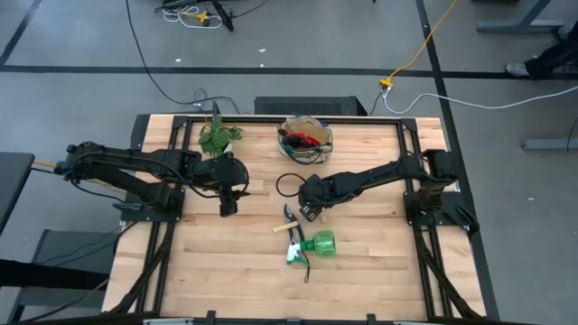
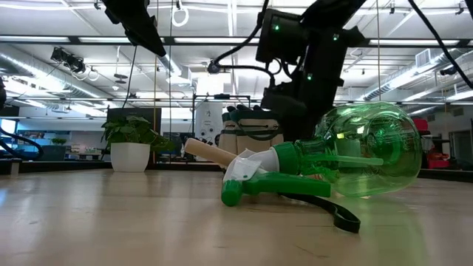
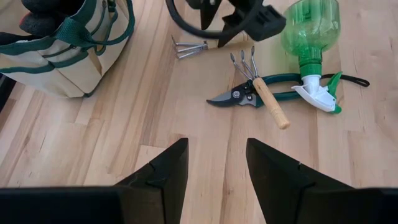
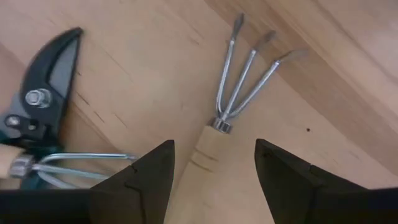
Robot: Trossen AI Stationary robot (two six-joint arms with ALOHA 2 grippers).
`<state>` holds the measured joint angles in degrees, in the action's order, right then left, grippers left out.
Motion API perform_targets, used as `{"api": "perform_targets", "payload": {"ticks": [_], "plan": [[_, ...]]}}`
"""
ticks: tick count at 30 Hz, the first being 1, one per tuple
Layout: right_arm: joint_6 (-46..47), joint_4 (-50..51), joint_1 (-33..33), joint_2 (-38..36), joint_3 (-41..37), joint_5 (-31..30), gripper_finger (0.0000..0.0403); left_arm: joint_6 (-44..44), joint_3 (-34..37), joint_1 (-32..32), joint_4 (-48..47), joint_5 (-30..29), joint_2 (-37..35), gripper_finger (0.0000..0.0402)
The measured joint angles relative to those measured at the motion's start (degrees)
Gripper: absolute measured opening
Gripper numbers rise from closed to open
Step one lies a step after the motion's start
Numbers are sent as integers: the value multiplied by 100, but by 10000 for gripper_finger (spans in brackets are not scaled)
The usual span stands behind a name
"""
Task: Pick & Place Garden tools in Gardening bag
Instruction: Put the right brown hand rake into the gardening bag
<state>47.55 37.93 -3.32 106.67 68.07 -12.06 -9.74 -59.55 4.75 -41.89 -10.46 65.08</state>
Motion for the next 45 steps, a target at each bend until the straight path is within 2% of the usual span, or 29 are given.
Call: {"api": "perform_targets", "payload": {"ticks": [22, 27, 35, 45], "plan": [[-130, -304, 64, 417, 2, -75, 214, -1, 2, 0, 2, -1, -2, 169], [-131, -327, 64, 417, 4, -11, 167, 0, 2, 0, 9, -2, -2, 169], [-209, -299, 64, 415, 12, 70, 46, 0, 2, 0, 9, -2, -2, 169], [-353, -189, 49, 300, 84, 165, 38, 0, 2, -1, 9, -2, -2, 169]]}}
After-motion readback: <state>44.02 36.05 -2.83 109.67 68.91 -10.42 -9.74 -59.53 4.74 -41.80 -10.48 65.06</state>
